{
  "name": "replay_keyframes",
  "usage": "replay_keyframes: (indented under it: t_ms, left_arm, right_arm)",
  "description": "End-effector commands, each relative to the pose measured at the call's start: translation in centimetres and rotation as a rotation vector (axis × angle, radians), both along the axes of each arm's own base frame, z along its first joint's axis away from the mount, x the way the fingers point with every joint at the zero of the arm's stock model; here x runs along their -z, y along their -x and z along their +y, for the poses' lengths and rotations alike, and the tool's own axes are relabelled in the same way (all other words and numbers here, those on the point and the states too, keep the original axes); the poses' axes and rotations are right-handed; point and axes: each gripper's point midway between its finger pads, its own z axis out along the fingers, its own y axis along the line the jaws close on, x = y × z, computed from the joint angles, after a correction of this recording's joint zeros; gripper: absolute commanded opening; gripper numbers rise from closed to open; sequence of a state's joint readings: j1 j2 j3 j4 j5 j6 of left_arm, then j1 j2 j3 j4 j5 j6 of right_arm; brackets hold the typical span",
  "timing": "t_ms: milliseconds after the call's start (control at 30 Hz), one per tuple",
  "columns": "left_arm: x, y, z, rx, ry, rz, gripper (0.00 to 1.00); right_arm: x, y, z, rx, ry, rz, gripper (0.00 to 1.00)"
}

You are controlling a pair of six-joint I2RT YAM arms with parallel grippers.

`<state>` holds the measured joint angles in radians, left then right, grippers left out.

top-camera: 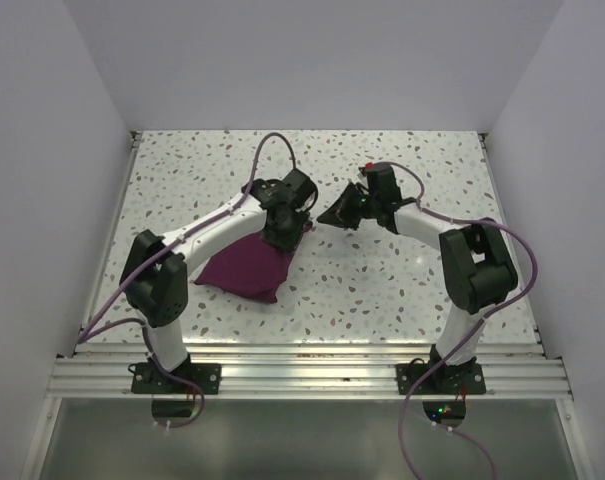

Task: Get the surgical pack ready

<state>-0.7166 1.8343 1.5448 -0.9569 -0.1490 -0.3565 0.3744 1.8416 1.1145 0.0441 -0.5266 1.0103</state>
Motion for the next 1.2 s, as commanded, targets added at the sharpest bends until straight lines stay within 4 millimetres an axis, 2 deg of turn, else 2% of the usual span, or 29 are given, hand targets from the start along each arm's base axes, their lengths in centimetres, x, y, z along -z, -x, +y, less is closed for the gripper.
replay_keyframes:
  t_ms: [0,100,133,167,200,233,300,333,400,433,567,667,700,767,900,1000,1167]
  left_arm:
    - [-3.0,0.4,-1.4,0.016,0.137,-0.054,0.44]
    - [-2.9,1.1,-1.5,0.015,0.165,-0.042,0.4]
    - [-2.7,1.3,-1.3,0.001,0.161,-0.037,0.4]
    - [-2.3,1.6,-0.9,-0.007,0.148,-0.027,0.41]
    - [-2.5,1.7,-1.0,-0.008,0.159,-0.035,0.44]
    - [-2.5,1.8,-0.9,-0.018,0.167,-0.038,0.47]
    - [-2.7,2.0,-0.6,-0.033,0.172,-0.051,0.49]
    - [-2.6,2.1,-0.5,-0.04,0.167,-0.046,0.49]
    - [-2.6,2.5,-0.2,-0.049,0.148,-0.017,0.5]
    - [-2.6,2.8,-0.3,-0.061,0.141,-0.008,0.53]
    - [-2.5,4.1,-1.0,-0.051,0.126,0.003,0.56]
    - [-1.9,5.0,-1.0,-0.05,0.067,-0.012,0.57]
    - [-1.5,5.9,-1.2,-0.04,0.038,-0.002,0.57]
    - [-1.4,6.5,-1.2,-0.04,0.012,-0.023,0.57]
    - [-1.6,8.2,-0.9,-0.06,-0.025,-0.051,0.59]
    - [-1.5,9.1,0.2,-0.083,-0.082,-0.08,0.6]
    - [-0.9,9.4,2.0,-0.13,-0.167,-0.139,0.61]
  right_arm:
    - [-2.3,0.9,0.1,-0.117,0.026,-0.068,0.0]
    - [-3.7,-0.4,1.3,-0.147,-0.045,-0.099,0.0]
    - [-5.0,-1.1,1.9,-0.16,-0.069,-0.124,0.0]
    - [-4.4,-1.4,2.3,-0.173,-0.083,-0.106,0.0]
    - [-4.6,-1.5,2.6,-0.179,-0.114,-0.085,0.0]
    - [-5.7,-1.5,3.3,-0.216,-0.164,-0.1,0.0]
    - [-5.7,-1.0,3.5,-0.212,-0.185,-0.055,0.0]
    - [-4.8,-0.4,3.0,-0.188,-0.159,-0.029,0.0]
    - [-5.1,0.8,2.7,-0.194,-0.137,-0.047,0.0]
    - [-3.8,2.1,2.2,-0.194,-0.112,-0.002,0.0]
    - [-1.7,5.0,1.5,-0.189,-0.087,0.045,0.0]
    - [-1.1,6.7,2.2,-0.219,-0.08,0.043,0.01]
    - [-0.8,7.8,2.9,-0.243,-0.076,0.051,0.01]
    - [-1.0,8.9,4.1,-0.276,-0.07,0.041,0.02]
    - [-0.9,9.9,5.5,-0.296,-0.095,0.041,0.03]
    - [-0.3,10.2,5.3,-0.286,-0.09,0.055,0.03]
    - [0.0,10.6,4.9,-0.274,-0.08,0.051,0.03]
